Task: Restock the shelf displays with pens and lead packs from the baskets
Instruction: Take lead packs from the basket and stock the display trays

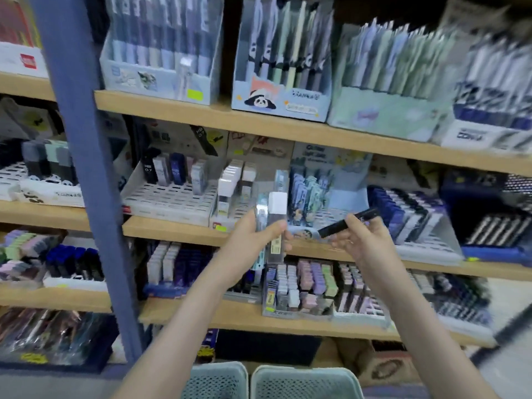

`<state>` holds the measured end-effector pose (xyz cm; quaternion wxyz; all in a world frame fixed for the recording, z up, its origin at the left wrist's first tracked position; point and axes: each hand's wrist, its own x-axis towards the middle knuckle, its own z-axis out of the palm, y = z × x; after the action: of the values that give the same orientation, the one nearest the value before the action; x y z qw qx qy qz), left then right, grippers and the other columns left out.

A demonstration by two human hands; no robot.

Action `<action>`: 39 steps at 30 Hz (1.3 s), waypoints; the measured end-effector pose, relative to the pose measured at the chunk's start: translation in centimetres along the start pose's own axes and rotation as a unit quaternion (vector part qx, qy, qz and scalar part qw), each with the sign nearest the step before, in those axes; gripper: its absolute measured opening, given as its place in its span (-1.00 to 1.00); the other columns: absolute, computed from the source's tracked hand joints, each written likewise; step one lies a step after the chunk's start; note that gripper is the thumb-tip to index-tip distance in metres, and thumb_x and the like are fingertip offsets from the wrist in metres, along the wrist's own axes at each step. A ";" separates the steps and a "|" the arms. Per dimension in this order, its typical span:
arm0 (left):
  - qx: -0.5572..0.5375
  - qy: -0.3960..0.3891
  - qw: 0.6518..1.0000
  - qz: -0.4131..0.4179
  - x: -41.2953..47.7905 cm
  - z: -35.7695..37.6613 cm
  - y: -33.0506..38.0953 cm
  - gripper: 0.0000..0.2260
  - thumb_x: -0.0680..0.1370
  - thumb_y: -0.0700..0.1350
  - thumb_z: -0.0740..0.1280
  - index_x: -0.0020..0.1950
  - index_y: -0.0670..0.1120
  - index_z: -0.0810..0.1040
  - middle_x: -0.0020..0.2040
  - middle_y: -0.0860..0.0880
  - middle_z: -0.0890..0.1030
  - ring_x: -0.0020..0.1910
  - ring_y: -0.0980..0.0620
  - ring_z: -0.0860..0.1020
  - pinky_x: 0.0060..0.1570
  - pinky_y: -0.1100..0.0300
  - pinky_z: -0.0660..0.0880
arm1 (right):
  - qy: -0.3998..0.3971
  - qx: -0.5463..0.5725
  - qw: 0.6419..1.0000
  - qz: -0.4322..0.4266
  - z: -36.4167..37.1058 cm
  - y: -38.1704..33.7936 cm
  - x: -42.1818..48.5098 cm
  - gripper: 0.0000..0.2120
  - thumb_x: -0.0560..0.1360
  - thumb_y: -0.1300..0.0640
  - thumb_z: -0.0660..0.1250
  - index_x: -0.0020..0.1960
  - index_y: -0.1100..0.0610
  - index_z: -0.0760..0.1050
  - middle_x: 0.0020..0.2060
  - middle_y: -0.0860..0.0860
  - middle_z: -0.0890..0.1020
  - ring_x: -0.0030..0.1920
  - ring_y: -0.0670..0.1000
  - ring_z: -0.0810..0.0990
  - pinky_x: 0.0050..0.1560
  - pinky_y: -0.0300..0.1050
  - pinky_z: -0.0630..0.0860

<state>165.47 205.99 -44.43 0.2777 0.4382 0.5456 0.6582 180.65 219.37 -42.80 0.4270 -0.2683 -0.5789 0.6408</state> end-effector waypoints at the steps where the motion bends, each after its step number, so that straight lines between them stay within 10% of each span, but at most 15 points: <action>1: 0.005 -0.011 1.000 0.009 0.6 1.2 0.1 -0.91 0.62 -0.19 0.26 0.02 -0.21 0.49 -0.29 -0.03 0.65 -0.30 0.01 0.63 -0.22 0.12 0.60 | 0.024 -0.019 1.000 -0.007 -1.7 -0.3 0.3 -0.91 0.60 0.19 0.24 0.05 0.07 0.34 -0.33 0.09 0.56 -0.39 0.01 0.60 -0.25 -0.10 0.56; 6: 0.010 -0.046 0.999 0.018 3.1 8.4 0.5 -0.88 0.62 -0.18 0.27 0.11 -0.21 0.45 -0.21 -0.07 0.66 -0.26 0.00 0.62 -0.16 0.06 0.59 | 0.105 -0.064 0.992 -0.035 -10.1 -2.1 0.3 -0.93 0.60 0.13 0.24 -0.06 0.08 0.42 -0.22 0.08 0.58 -0.25 0.02 0.60 -0.18 -0.11 0.52; 11: 0.024 -0.065 0.998 -0.011 4.9 14.6 -0.6 -0.78 0.57 0.03 0.33 0.08 -0.10 0.50 -0.15 0.02 0.70 0.17 -0.09 0.57 0.39 -0.16 0.29 | 0.179 -0.111 0.977 -0.038 -16.6 -2.6 1.2 -0.81 0.58 0.04 0.28 -0.12 0.14 0.42 -0.16 0.10 0.58 -0.09 0.01 0.63 -0.07 -0.15 0.53; 18: 0.028 -0.036 0.999 -0.018 5.5 18.6 -1.0 -0.78 0.62 -0.19 0.25 0.21 -0.28 0.41 -0.05 -0.24 0.65 -0.29 0.27 0.61 -0.35 0.54 0.43 | 0.193 -0.166 0.966 -0.046 -17.6 -1.4 4.1 -0.87 0.54 0.06 0.33 -0.04 0.08 0.40 -0.11 0.04 0.60 -0.17 -0.06 0.67 -0.03 -0.10 0.55; 28: -0.002 -0.037 0.999 -0.023 6.5 18.9 -1.9 -0.89 0.62 -0.18 0.26 0.12 -0.15 0.43 -0.09 -0.19 0.66 -0.25 0.10 0.65 -0.33 0.43 0.50 | 0.138 -0.434 0.887 -0.074 -16.3 -1.4 6.4 -0.77 0.55 0.10 0.32 0.05 0.22 0.34 -0.15 0.05 0.53 -0.12 0.05 0.50 -0.20 -0.14 0.33; 33: -0.019 -0.036 0.999 -0.028 6.9 19.1 -2.4 -0.90 0.61 -0.16 0.29 0.09 -0.05 0.41 -0.12 -0.11 0.68 -0.19 -0.02 0.66 -0.14 0.05 0.64 | 0.106 -0.498 0.851 -0.129 -15.2 -0.5 6.2 -0.51 0.57 0.24 0.25 0.41 0.19 0.13 -0.29 0.01 0.48 -0.34 0.00 0.43 -0.48 -0.23 0.20; 39: -0.010 -0.048 0.998 -0.032 6.8 18.7 -2.8 -0.91 0.61 -0.17 0.28 0.09 -0.12 0.43 -0.21 -0.06 0.69 -0.19 -0.06 0.65 -0.11 0.00 0.63 | 0.082 -0.526 0.828 -0.175 -15.7 1.0 5.5 -0.60 0.61 0.18 0.18 0.41 0.06 0.17 0.12 0.12 0.54 0.09 0.12 0.51 -0.11 -0.02 0.43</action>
<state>178.48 221.32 -44.85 0.3289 0.4487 0.5390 0.6325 190.90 232.16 -45.84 0.3724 -0.3976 -0.8285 0.1294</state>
